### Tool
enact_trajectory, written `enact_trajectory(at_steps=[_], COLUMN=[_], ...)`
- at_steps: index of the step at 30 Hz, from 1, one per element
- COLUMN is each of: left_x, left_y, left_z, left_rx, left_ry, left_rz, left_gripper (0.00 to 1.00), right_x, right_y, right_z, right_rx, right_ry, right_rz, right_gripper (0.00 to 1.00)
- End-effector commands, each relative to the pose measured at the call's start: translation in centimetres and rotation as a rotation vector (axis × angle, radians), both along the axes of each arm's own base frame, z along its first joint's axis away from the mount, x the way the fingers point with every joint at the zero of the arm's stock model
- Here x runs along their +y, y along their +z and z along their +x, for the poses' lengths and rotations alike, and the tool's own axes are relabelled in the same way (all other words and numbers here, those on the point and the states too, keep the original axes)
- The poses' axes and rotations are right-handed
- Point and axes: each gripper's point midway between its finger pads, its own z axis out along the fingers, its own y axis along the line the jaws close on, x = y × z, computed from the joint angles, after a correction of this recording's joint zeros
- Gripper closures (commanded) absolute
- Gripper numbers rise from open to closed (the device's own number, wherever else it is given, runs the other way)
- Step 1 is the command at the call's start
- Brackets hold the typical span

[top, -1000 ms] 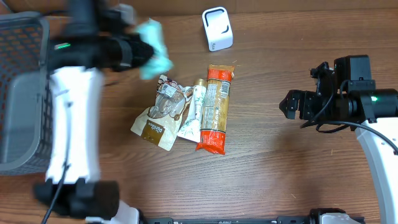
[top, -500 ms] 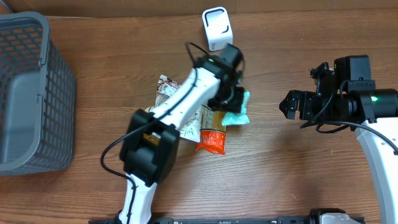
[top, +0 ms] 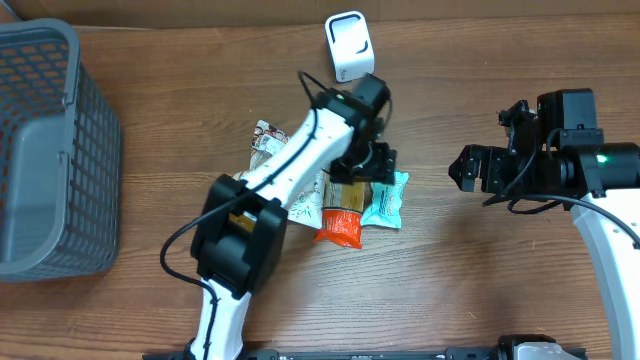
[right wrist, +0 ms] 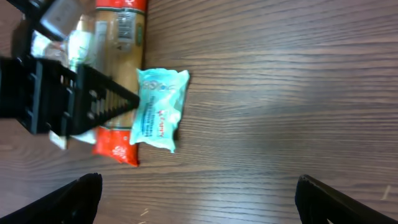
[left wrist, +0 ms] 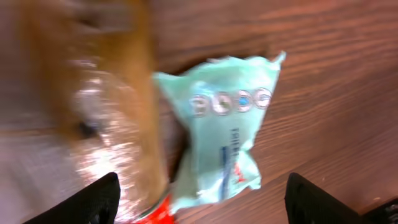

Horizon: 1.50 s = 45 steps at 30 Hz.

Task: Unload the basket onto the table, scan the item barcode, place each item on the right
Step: 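Carry the wipes pack right of the spaghetti pack, release, retract left arm, then reach the right gripper down and grasp the green wipes pack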

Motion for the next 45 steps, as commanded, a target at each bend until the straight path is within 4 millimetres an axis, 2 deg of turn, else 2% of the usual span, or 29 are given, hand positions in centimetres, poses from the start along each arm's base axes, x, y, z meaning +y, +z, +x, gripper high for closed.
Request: enact_trajectory(at_steps=[1,4,6,7,9,11,13,17,22,24,30,35,41,45], left_x=[2.7,6.1,8.6,10.2,12.8,14.9,16.6,19.2,23.2,24.1,24.5,24.5,24.5,24.5], left_y=[9.2,15.3,18.7,20.4,22.6,23.7,24.0,23.2,22.1,22.0,22.0,22.0,22.0,22.0], left_z=[3.8,5.3,5.7,5.7,5.6,5.4,5.4,5.5,5.6,5.6,5.7,5.7,5.7,5.7], left_rx=[-0.223,-0.367,-0.457,-0.5,-0.565,-0.595,-0.598,-0.571,-0.576,-0.584,-0.589,-0.589,-0.589,-0.589], left_ry=[0.051,0.097,0.132,0.155,0.182,0.207,0.239,0.3,0.379,0.395,0.402,0.402,0.401,0.401], left_rz=[-0.084,-0.13,-0.148,-0.153,-0.148,-0.134,-0.119,-0.071,0.124,0.171,0.194,0.194,0.193,0.193], left_gripper=[0.24,0.23,0.05,0.0,0.0,0.0,0.0,0.0,0.0,0.0,0.0,0.01,0.0,0.0], right_x=[1.5,2.5,3.1,3.5,4.6,5.7,6.6,8.0,9.2,9.1,9.3,9.5,10.7,10.7], right_y=[0.4,0.2,-0.4,-0.9,-2.2,-3.4,-4.9,-7.6,-10.9,-12.1,-14.1,-15.3,-16.7,-17.9], right_z=[-0.1,0.0,0.1,0.1,0.2,0.1,0.0,0.3,0.3,0.3,1.1,1.0,0.5,0.3], right_rx=[0.003,0.024,0.054,0.075,0.129,0.183,0.236,0.318,0.402,0.426,0.433,0.412,0.381,0.389], right_ry=[0.034,0.055,0.07,0.078,0.106,0.133,0.156,0.168,0.192,0.191,0.19,0.195,0.216,0.148], right_rz=[0.081,0.137,0.164,0.172,0.198,0.217,0.214,0.213,0.195,0.18,0.18,0.194,0.287,0.309], right_gripper=[0.0,0.0,0.0,0.0,0.0,0.0,0.0,0.0,0.0,0.02,0.09,0.09,0.09,0.09])
